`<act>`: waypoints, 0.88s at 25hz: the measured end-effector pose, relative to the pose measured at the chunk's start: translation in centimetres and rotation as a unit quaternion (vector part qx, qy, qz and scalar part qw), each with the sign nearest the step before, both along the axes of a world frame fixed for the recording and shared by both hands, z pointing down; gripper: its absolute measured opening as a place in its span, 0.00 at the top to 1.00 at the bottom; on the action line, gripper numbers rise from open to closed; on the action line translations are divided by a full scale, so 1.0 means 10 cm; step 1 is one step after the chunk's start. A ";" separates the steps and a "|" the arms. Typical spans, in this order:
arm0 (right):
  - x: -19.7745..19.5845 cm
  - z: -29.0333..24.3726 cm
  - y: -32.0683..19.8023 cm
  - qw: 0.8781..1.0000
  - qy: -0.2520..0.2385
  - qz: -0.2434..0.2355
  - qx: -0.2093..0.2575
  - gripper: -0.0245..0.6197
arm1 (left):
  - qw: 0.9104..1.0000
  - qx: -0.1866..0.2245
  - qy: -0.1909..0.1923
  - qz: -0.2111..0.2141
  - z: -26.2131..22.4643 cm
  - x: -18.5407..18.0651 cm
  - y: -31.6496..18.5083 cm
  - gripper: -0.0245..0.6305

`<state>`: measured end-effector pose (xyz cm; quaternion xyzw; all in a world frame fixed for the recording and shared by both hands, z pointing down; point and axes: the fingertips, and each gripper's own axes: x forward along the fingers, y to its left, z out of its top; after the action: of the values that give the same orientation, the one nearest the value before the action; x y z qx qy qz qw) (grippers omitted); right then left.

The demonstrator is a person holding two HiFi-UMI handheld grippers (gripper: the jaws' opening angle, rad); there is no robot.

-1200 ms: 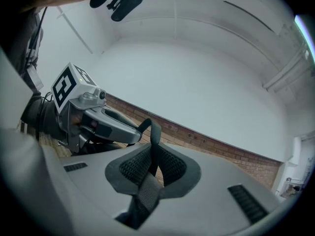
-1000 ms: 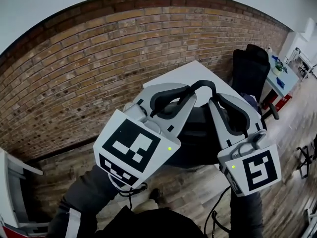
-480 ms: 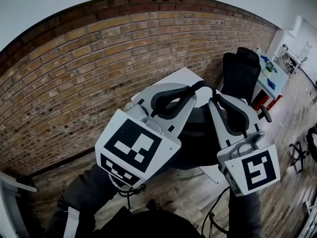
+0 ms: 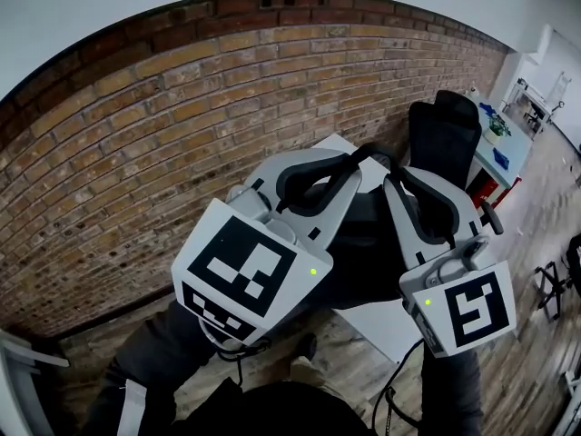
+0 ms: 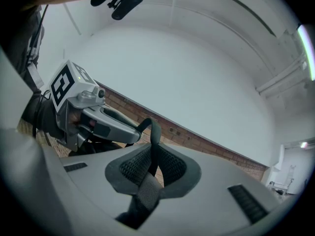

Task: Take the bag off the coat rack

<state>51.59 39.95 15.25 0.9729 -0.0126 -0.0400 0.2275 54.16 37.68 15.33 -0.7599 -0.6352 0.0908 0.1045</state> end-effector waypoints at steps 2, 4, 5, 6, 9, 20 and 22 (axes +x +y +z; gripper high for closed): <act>0.14 0.02 0.13 1.000 -0.001 -0.005 0.003 0.89 | 1.000 0.005 -0.001 -0.004 0.03 0.14 0.13 0.89; 0.28 0.03 0.27 1.000 -0.003 -0.009 0.008 0.89 | 1.000 0.008 -0.001 -0.009 0.03 0.27 0.27 0.89; 0.35 0.03 0.36 1.000 -0.002 -0.010 0.010 0.89 | 1.000 0.009 0.001 -0.011 0.02 0.34 0.35 0.89; 0.42 0.02 0.44 1.000 -0.002 -0.010 0.012 0.89 | 1.000 0.009 0.002 -0.013 0.02 0.41 0.44 0.89; 0.65 0.04 0.65 1.000 -0.002 -0.018 0.012 0.89 | 1.000 0.012 0.000 -0.020 0.04 0.63 0.64 0.89; 1.34 0.07 1.12 0.998 0.003 -0.056 0.013 0.89 | 0.998 0.013 -0.017 -0.064 0.08 1.29 1.08 0.89; 1.48 0.09 1.14 0.998 0.001 -0.064 0.017 0.89 | 0.997 0.015 -0.020 -0.074 0.09 1.42 1.10 0.89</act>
<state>66.35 51.39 16.13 0.9738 -0.0734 -0.0559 0.2077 68.32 48.68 16.23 -0.8049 -0.5803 0.0584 0.1099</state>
